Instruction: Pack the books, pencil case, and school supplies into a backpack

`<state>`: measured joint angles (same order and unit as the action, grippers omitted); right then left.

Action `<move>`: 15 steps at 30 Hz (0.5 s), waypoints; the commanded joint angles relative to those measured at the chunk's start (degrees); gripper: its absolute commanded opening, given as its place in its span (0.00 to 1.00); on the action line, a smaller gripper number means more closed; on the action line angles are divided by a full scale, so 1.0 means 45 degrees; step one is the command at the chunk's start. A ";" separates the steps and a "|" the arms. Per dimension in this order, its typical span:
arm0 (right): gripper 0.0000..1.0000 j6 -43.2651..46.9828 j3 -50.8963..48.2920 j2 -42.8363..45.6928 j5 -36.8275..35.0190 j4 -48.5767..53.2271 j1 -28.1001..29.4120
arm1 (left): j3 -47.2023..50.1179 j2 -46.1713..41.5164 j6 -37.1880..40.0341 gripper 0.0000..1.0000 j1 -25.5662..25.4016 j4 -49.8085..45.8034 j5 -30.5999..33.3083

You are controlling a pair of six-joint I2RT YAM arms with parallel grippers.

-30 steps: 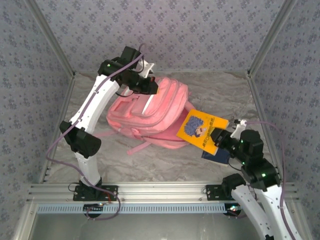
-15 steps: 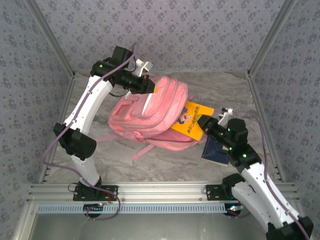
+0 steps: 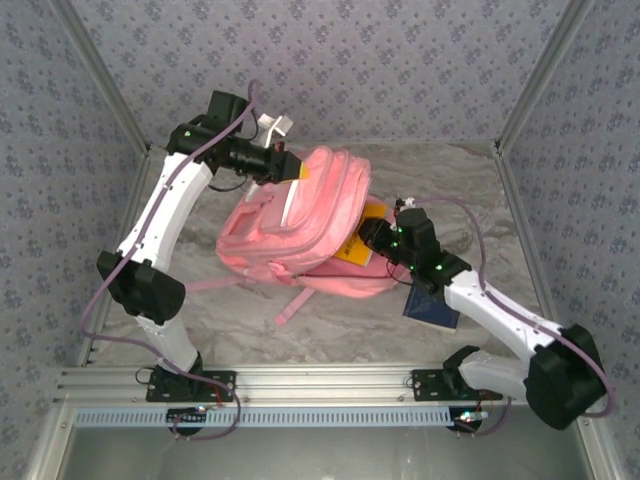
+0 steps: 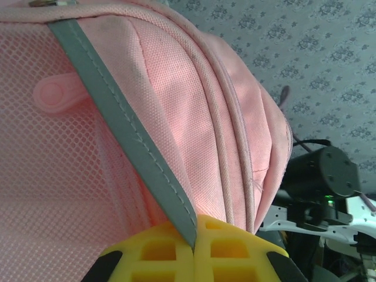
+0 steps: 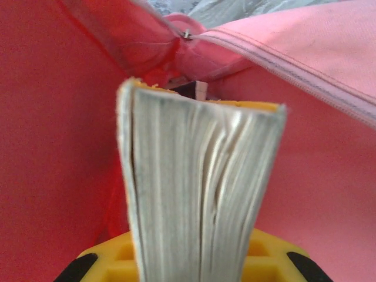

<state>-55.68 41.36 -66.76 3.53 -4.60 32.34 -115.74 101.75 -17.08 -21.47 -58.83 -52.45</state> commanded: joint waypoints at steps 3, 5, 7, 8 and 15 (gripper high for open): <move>0.02 0.0050 0.1319 -0.1257 -0.0549 -0.1590 0.0548 | -0.0451 -0.0855 -0.0246 0.00 -0.0159 0.1921 -0.2235; 0.08 0.0108 0.1843 -0.1802 -0.0710 -0.1577 0.0939 | -0.0451 -0.0799 -0.0212 0.00 -0.0223 0.1907 -0.2277; 0.11 0.0231 0.2582 -0.2514 -0.0945 -0.1385 0.1316 | -0.0485 -0.0757 -0.0189 0.00 -0.0245 0.1883 -0.2309; 0.12 0.0239 0.2843 -0.2840 -0.0946 -0.1503 0.1426 | -0.0508 -0.0738 -0.0218 0.00 -0.0266 0.1892 -0.2325; 0.42 -0.0706 0.4094 -0.5292 -0.0071 -0.3305 0.1857 | -0.0539 -0.0737 -0.0310 0.00 -0.0139 0.1981 -0.2330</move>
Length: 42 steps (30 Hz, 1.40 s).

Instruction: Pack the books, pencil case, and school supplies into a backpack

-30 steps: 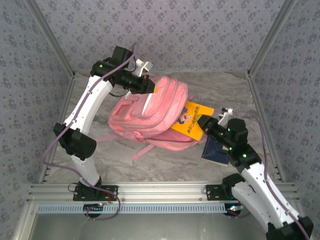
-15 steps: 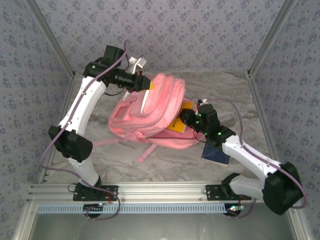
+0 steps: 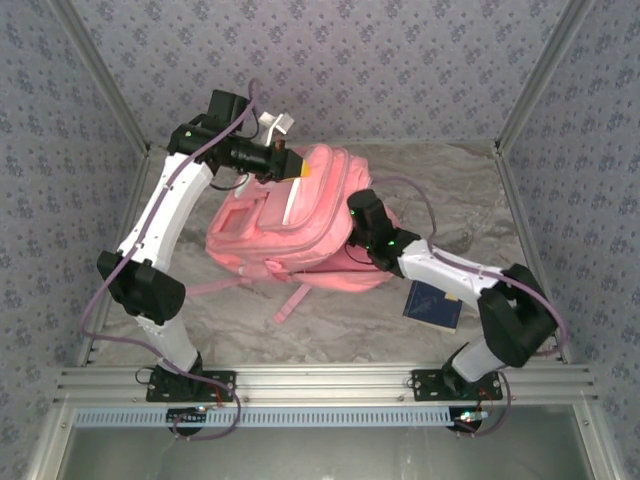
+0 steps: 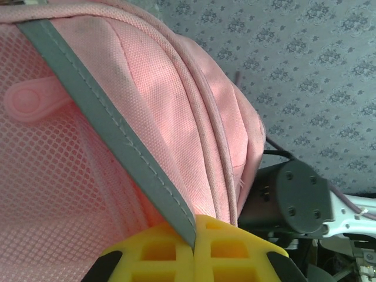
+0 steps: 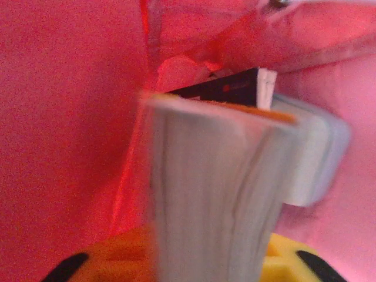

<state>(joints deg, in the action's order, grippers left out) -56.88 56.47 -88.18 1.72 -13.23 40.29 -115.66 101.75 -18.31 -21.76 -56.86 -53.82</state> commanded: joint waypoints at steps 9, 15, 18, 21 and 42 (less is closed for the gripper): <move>0.89 0.1210 0.0030 0.1233 0.0289 -0.0080 -0.0199 | 0.0078 -0.1219 -0.0583 0.00 0.0781 0.1986 -0.1750; 0.94 0.2902 -0.0613 0.3486 -0.0454 0.2238 -0.0493 | 0.0464 -0.1435 -0.0962 0.00 0.1467 0.2000 -0.0757; 0.92 0.3509 -0.0857 0.4691 -0.0892 0.3496 -0.0524 | 0.0488 -0.1455 -0.0632 0.00 0.1593 0.1389 0.0461; 0.89 0.4152 -0.1137 0.5928 -0.1501 0.5148 -0.0511 | 0.0963 -0.1726 -0.0384 0.00 0.1576 0.1030 0.2323; 0.99 0.0385 -0.3904 0.7591 -0.6129 1.4505 -0.6165 | 0.4684 -0.0874 0.0417 0.25 -0.0278 0.2461 0.7799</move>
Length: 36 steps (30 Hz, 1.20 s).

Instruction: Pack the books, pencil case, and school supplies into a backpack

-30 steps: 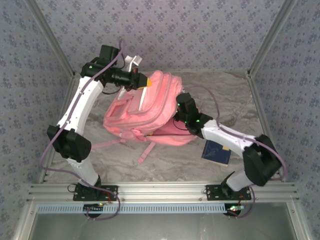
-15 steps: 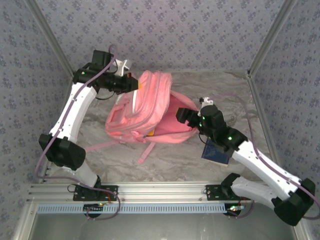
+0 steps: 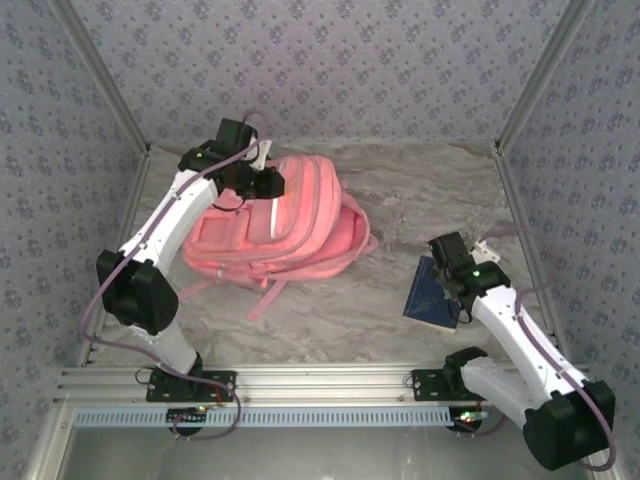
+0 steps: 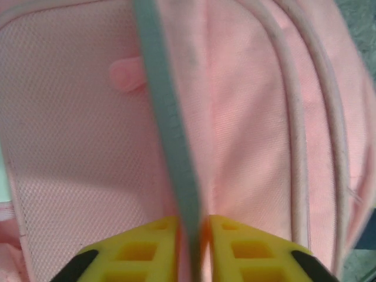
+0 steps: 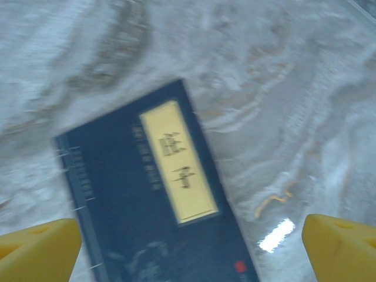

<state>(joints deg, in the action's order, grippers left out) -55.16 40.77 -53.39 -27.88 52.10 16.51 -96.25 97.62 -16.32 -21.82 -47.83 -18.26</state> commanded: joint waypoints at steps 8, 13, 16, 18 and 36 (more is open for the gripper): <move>0.99 0.1995 -0.2070 -0.1160 0.4423 -0.3809 -0.4069 | 0.0861 -0.0832 -0.0053 0.46 -0.2034 0.0561 0.0728; 0.98 0.4047 -0.2731 -0.1344 0.7855 -0.6930 -0.4304 | 0.1568 -0.1420 -0.0368 0.48 -0.3093 0.0829 0.0918; 0.97 0.4073 -0.2881 -0.1719 0.9203 -0.7558 -0.4233 | 0.2641 -0.1671 -0.1332 0.48 -0.3642 0.1896 0.0193; 0.96 0.3906 -0.3032 -0.2061 1.0389 -0.7957 -0.4234 | 0.3306 -0.1609 -0.2104 0.47 -0.4092 0.2929 -0.0418; 0.77 0.3125 -0.3827 -0.1086 1.2221 -0.8397 -0.4071 | 0.3637 0.2349 -0.5127 0.47 -0.6768 0.5562 -0.0127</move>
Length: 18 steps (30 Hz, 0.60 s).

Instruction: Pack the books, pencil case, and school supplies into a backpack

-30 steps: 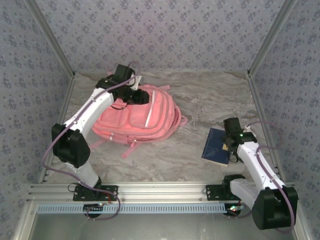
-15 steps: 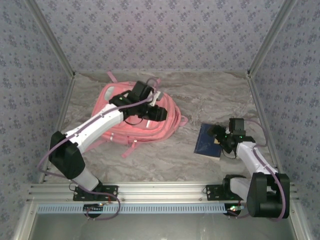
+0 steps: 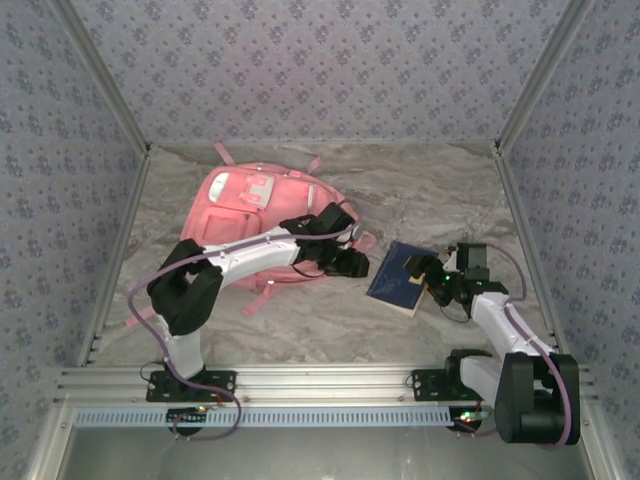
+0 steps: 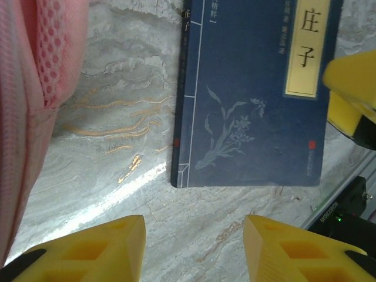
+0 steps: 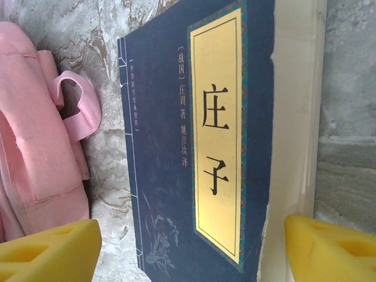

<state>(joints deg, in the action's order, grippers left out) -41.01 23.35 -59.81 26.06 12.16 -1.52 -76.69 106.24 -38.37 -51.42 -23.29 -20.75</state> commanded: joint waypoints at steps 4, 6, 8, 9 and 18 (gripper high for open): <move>0.69 -0.0307 0.0067 0.1010 0.0219 0.0541 -0.0073 | -0.1448 0.1293 0.0025 0.44 -0.0436 -0.0383 0.0784; 0.64 -0.0425 0.0100 0.1293 0.0243 0.0531 -0.0060 | -0.1690 0.1638 0.0100 0.43 -0.0554 -0.0515 0.0871; 0.60 -0.0540 0.0130 0.1458 0.0224 0.0449 -0.0050 | -0.1892 0.1918 0.0133 0.42 -0.0677 -0.0567 0.0920; 0.58 -0.0589 0.0137 0.1493 0.0231 0.0416 -0.0035 | -0.1971 0.2037 0.0153 0.42 -0.0730 -0.0586 0.0939; 0.52 -0.0620 -0.0102 0.1340 0.0199 0.0168 -0.0009 | -0.2287 0.2494 0.0190 0.40 -0.0956 -0.0770 0.0923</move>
<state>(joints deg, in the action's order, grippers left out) -43.29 23.33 -53.67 26.41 13.06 -1.52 -85.47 117.19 -38.41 -55.31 -25.56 -17.10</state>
